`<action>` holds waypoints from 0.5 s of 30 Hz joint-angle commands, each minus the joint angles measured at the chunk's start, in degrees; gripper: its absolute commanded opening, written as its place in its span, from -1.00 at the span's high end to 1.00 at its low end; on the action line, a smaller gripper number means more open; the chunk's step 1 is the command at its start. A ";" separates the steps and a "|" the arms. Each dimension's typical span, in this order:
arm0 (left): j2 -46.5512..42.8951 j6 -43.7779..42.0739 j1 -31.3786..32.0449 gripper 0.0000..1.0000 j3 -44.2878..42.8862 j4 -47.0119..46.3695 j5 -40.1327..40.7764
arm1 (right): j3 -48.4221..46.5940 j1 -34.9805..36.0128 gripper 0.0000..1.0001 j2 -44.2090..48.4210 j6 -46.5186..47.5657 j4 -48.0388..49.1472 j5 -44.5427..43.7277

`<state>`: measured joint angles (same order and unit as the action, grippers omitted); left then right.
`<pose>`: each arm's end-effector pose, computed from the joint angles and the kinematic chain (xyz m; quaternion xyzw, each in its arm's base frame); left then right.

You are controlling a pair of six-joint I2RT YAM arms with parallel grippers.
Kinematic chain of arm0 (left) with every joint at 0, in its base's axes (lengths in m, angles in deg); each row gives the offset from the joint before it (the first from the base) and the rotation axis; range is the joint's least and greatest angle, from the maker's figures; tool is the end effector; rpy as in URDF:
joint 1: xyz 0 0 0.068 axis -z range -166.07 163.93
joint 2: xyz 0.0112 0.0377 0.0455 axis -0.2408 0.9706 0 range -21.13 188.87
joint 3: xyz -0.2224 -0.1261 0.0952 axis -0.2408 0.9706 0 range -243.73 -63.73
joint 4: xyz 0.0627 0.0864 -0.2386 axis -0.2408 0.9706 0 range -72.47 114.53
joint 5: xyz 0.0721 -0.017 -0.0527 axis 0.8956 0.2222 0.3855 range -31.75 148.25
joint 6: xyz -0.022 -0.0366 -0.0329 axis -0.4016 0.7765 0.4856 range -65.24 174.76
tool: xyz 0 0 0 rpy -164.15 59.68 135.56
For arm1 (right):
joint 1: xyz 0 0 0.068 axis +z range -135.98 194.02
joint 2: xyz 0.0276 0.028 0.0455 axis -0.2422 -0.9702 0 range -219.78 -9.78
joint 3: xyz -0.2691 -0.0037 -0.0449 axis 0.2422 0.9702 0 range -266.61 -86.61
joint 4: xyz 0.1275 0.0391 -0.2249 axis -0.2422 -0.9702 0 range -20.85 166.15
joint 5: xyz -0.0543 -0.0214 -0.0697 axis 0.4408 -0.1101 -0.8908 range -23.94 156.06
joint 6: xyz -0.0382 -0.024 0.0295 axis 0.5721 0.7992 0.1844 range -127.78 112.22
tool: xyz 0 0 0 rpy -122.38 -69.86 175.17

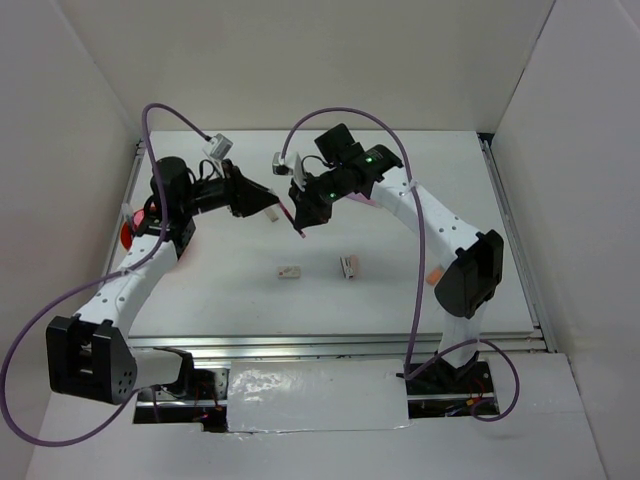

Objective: Sort the stationery into containers
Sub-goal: Pick up the pen from the center of the board, then place the pen in the storage box.

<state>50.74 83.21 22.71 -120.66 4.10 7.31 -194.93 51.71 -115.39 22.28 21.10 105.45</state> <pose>0.2788 -0.0710 0.3566 0.1851 0.6885 -0.4929 0.4986 0.2987 0.2593 0.3590 -0.5870 0.6792 0.3385 0.2820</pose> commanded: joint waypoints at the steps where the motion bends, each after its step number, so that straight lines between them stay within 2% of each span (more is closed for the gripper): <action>1: 0.90 1.87 0.63 0.10 -2.22 -4.50 -1.01 | -2.08 0.98 1.00 -0.04 0.61 1.17 -0.37; 3: 1.16 2.31 0.80 0.20 -2.22 -5.20 -1.44 | -2.17 1.07 1.00 0.13 0.70 1.26 -0.72; 6: 1.77 1.70 0.98 0.45 -2.66 -3.89 -1.88 | -2.34 1.07 1.00 0.22 -0.35 1.78 -1.08; 7: 1.69 1.26 0.89 0.61 -2.92 -3.54 -2.23 | -2.34 1.07 0.98 0.22 -1.14 2.31 -2.03; 9: 1.25 0.47 0.54 0.79 -3.36 -2.31 -2.24 | -2.61 1.07 0.47 0.31 -2.63 3.01 -3.18; 10: 0.55 -1.01 -0.42 0.89 -3.71 -0.30 -2.24 | -2.87 0.81 0.07 0.48 -3.95 3.10 -3.80; 12: -0.24 -3.29 -3.30 1.00 -4.24 4.52 -1.28 | -2.52 0.02 -0.27 1.10 -6.49 3.45 -3.72; 13: -0.59 -4.62 -4.63 1.00 -5.29 6.99 -0.92 | -2.34 -1.29 -0.54 1.88 -7.12 3.54 -2.93; 15: -1.04 -11.35 -10.32 1.00 -7.66 13.22 0.04 | -1.73 -2.97 -0.71 2.68 -7.83 3.28 -2.05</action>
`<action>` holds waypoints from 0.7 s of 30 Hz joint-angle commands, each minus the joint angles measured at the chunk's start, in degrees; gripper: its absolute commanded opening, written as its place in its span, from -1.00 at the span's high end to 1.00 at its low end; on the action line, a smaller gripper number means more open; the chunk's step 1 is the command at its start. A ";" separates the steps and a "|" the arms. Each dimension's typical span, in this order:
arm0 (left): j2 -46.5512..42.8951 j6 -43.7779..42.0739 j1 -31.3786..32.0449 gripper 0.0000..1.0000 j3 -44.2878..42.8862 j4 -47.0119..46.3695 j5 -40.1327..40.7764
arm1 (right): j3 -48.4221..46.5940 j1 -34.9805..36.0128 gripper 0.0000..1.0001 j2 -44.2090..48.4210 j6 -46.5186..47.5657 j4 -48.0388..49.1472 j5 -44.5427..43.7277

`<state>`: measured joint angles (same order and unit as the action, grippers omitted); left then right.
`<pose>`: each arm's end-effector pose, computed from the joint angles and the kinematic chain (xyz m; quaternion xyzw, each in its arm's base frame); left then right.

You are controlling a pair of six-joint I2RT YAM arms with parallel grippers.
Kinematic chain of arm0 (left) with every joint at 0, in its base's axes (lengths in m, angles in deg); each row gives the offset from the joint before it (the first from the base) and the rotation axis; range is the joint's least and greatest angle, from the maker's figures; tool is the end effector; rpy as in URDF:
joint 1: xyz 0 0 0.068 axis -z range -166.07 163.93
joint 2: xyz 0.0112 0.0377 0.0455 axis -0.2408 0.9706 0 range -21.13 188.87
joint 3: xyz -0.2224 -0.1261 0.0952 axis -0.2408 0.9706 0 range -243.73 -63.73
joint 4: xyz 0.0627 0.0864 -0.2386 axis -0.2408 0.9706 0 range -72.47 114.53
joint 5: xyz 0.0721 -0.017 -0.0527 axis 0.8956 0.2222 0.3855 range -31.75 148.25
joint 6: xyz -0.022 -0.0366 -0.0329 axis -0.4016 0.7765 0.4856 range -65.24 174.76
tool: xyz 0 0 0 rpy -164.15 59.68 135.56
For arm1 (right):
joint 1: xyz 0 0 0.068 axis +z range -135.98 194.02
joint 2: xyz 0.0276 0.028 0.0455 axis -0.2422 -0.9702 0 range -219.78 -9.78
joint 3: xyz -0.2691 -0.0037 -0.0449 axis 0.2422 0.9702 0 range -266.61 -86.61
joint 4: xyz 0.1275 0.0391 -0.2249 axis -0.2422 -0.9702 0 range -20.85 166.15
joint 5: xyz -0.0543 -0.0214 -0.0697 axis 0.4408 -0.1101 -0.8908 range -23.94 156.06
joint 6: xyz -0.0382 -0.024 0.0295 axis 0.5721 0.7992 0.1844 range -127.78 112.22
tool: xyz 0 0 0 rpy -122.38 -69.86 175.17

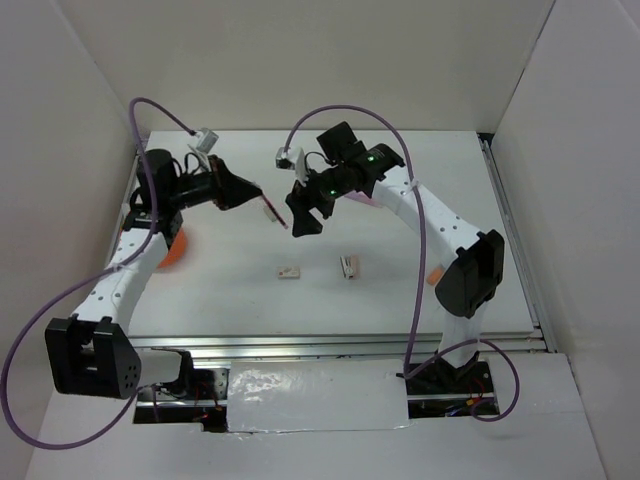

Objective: Sort the stationery into containers
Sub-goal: Place the pen in the storage box.

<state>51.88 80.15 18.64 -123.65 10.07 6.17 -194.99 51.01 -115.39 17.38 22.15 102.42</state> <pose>0.2872 -0.0518 0.3595 0.1705 0.7079 -0.4707 0.4982 0.3045 0.2558 0.3596 -0.5513 0.7141 0.3253 0.2834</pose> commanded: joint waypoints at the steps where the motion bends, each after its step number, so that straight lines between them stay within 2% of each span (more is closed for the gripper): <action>1: -2.09 -11.03 -8.29 1.00 -7.81 16.08 1.27 | -1.40 -4.02 -0.81 3.29 -3.45 2.06 1.34; 2: -1.30 -13.50 -12.93 1.00 -9.32 19.64 0.66 | -1.14 -5.08 -0.84 3.47 -3.29 1.01 2.22; 3: -0.95 -19.79 -15.32 1.00 -10.82 22.81 0.31 | -0.87 -6.05 -0.99 3.73 -3.02 0.39 2.66; 4: -0.33 -23.33 -17.61 1.00 -14.05 29.81 0.05 | -0.17 -7.88 -1.00 4.00 -2.67 -0.57 3.19; 5: 0.02 -30.76 -22.33 1.00 -15.74 32.66 -0.57 | 0.09 -8.77 -1.00 4.09 -2.49 -1.19 3.37; 6: 0.29 -33.01 -24.55 1.00 -16.88 35.12 -1.09 | 0.62 -9.56 -1.00 4.35 -2.49 -1.55 3.63; 8: 1.43 -36.71 -30.16 1.00 -20.75 39.97 -0.75 | 2.38 -11.76 -1.00 4.61 -2.93 -1.81 3.72; 13: 9.94 -45.76 -38.71 1.00 -32.52 52.95 0.39 | 5.36 -14.49 -1.00 4.62 -3.29 -2.77 3.45; 16: 14.60 -49.46 -45.29 1.00 -37.98 56.93 0.04 | 6.68 -16.51 -1.00 4.79 -2.58 -3.74 3.72; 21: 19.27 -54.29 -48.56 0.99 -43.26 60.54 3.81 | 8.18 -17.92 -1.00 5.05 -1.70 -4.27 2.58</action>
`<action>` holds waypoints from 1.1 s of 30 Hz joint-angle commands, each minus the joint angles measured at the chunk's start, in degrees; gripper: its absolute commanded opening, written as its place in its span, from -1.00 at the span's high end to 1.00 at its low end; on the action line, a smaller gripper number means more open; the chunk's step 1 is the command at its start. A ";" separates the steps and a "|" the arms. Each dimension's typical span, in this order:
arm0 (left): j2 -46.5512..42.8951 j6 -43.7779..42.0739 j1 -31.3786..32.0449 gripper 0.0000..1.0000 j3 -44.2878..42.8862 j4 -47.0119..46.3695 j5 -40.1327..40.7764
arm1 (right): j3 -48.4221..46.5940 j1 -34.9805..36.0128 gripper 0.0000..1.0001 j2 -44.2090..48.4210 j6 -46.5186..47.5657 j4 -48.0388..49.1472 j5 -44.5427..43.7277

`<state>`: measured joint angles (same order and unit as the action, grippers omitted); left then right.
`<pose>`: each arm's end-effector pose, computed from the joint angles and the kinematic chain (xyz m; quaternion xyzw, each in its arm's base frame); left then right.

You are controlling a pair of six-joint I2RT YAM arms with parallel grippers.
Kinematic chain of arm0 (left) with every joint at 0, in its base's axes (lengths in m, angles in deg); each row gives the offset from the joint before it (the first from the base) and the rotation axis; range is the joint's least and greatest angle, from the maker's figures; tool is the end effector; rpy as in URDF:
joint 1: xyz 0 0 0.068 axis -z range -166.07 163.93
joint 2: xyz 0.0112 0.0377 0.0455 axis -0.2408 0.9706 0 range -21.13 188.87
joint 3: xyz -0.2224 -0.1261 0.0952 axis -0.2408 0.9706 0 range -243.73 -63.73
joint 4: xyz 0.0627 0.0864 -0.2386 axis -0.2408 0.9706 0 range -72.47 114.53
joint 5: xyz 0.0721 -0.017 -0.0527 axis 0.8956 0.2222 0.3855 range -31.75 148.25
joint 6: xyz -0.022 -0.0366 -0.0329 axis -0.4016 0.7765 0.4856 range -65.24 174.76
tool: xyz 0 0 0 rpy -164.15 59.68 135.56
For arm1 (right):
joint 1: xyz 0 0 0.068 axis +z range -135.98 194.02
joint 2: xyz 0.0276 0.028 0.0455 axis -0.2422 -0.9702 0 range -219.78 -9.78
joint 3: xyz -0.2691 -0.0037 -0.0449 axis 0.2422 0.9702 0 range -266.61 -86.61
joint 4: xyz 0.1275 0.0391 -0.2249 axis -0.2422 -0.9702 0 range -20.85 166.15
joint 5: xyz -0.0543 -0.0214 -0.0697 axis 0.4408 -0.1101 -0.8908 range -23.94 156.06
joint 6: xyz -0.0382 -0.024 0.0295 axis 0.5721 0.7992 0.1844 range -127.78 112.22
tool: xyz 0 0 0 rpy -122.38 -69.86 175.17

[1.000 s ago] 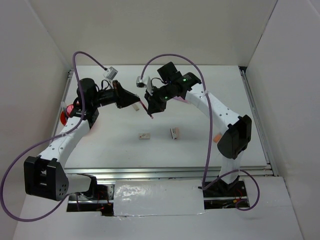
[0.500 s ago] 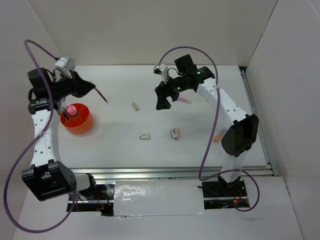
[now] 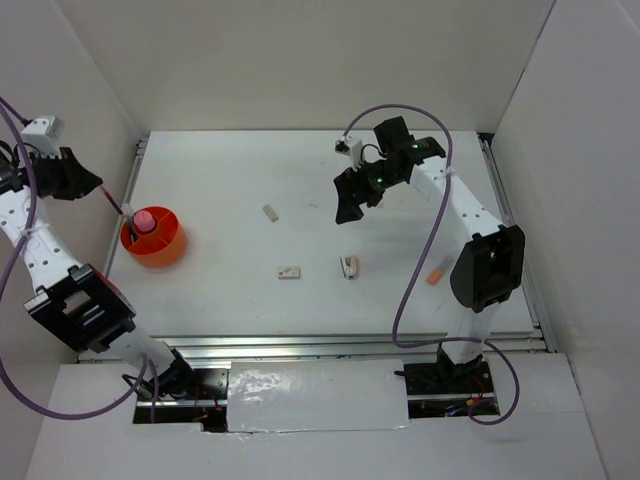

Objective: Sort the stationery into containers
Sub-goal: Place the pen in the storage box.

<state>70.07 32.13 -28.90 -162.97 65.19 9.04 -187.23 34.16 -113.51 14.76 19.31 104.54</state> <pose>0.2637 0.2077 0.4090 0.0301 0.8411 -0.1076 0.5292 0.3506 0.1522 0.3285 -0.4114 0.8182 0.3131 0.2514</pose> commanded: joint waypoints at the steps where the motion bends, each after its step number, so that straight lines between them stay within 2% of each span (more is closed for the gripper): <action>1: 1.44 -7.41 -1.29 0.96 -4.46 6.21 1.39 | 0.51 -1.33 -1.00 3.18 1.27 -1.52 0.54; 4: 1.88 -8.21 -1.47 0.87 -3.77 6.22 3.06 | 0.95 -1.77 -1.00 3.26 1.54 -1.70 0.81; 10: 1.17 -7.78 -1.38 0.83 2.02 1.56 5.79 | 2.71 -2.30 -1.00 3.88 1.45 -0.55 0.90; 22: 4.86 -8.92 -0.07 0.76 4.41 -1.51 5.26 | 4.29 -2.92 -1.00 3.70 1.01 -0.38 1.60; 33: 6.27 -9.36 2.49 0.59 8.71 -4.32 7.28 | 4.55 -3.27 -1.00 3.26 1.19 -1.08 0.63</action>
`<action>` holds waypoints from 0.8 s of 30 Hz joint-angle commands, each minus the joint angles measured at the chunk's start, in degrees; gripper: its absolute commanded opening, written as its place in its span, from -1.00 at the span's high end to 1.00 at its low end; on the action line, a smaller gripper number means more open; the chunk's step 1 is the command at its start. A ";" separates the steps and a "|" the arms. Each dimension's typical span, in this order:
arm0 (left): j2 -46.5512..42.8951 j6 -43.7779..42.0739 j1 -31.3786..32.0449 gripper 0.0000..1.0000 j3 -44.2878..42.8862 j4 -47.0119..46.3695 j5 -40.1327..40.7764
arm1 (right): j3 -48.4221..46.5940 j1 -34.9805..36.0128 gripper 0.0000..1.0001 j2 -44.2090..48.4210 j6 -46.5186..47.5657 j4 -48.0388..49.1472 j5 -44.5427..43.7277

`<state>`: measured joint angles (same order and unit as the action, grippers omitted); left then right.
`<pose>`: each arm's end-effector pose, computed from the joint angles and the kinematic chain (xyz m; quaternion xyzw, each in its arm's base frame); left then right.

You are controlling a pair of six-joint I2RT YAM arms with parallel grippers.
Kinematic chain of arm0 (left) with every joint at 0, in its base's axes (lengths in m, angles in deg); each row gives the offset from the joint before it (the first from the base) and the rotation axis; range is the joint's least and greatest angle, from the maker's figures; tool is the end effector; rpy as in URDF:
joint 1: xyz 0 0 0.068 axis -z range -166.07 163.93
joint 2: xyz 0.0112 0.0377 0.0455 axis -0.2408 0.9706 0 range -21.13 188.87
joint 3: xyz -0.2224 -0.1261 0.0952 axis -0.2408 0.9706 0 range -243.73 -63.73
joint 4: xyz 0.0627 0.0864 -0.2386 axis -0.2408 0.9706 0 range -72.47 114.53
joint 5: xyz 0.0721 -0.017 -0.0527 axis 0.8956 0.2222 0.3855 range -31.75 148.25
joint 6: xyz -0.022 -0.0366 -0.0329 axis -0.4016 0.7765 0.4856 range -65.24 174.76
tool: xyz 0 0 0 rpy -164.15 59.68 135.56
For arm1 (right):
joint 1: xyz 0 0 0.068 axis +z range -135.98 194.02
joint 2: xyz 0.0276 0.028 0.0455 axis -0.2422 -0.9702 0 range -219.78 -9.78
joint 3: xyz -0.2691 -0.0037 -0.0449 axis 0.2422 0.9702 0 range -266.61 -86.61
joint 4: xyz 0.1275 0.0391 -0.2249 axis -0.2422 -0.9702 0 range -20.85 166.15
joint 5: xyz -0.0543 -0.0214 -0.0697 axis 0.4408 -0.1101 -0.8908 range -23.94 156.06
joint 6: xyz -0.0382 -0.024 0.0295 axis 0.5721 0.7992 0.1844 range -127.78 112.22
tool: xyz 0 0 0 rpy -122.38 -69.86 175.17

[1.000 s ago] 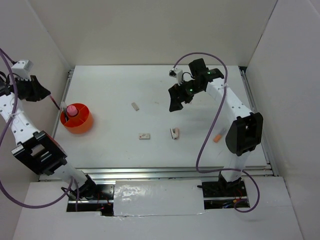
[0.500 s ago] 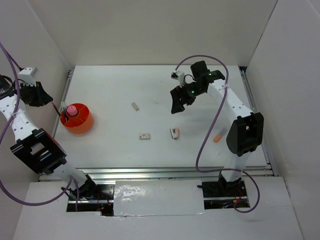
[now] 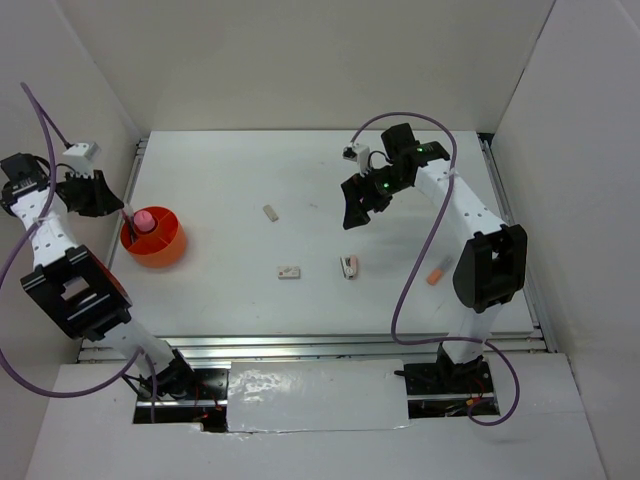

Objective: Sort the stationery into containers
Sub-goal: Place the pen in the storage box.

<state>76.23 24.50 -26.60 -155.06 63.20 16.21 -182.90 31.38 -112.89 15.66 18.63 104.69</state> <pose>0.2936 0.2197 0.3303 0.0382 0.8888 -0.0988 0.4459 0.3507 0.1329 0.3094 -0.3896 0.8368 0.3110 0.2264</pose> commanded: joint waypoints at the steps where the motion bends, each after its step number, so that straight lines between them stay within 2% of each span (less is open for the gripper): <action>1: -0.07 -1.82 0.10 0.59 1.32 -2.78 0.29 | 0.23 -0.58 -1.00 2.74 0.38 -0.40 0.31; 7: -1.03 -3.22 0.19 0.59 4.49 -3.92 1.70 | 0.23 -1.19 -1.00 2.91 0.20 -0.58 -0.05; 9: -1.73 -3.40 0.19 0.52 5.90 -4.97 2.66 | 0.58 -1.37 -1.00 3.27 0.03 -0.58 -0.22; 10: -1.74 -4.27 0.28 0.39 6.07 -4.89 2.67 | 0.58 -1.46 -1.00 3.27 0.11 -0.67 -0.14; 12: -1.39 -5.07 0.28 0.24 5.81 -3.57 2.75 | 0.75 -1.72 -1.00 3.70 -0.15 -0.75 -0.75; 13: -1.47 -5.33 0.19 0.07 5.55 -3.31 2.75 | 0.93 -1.81 -1.00 4.05 -0.32 -0.84 -0.93; 17: -3.13 -5.08 0.19 -0.15 4.50 -3.22 1.70 | 2.24 -3.39 -1.00 5.90 -2.61 -0.23 -2.68; 19: -4.63 -3.32 0.19 -0.34 3.88 -4.53 0.39 | 3.12 -5.32 -1.00 7.47 -5.07 0.39 -3.82; 24: -9.55 3.35 0.72 -0.41 0.81 -9.53 -0.85 | 8.22 -11.45 -1.00 12.48 -10.85 1.35 -10.57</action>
<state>71.66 23.69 -26.36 -150.12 58.96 18.59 -176.32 23.03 -105.33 9.67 18.91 99.22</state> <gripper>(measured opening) 0.705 0.998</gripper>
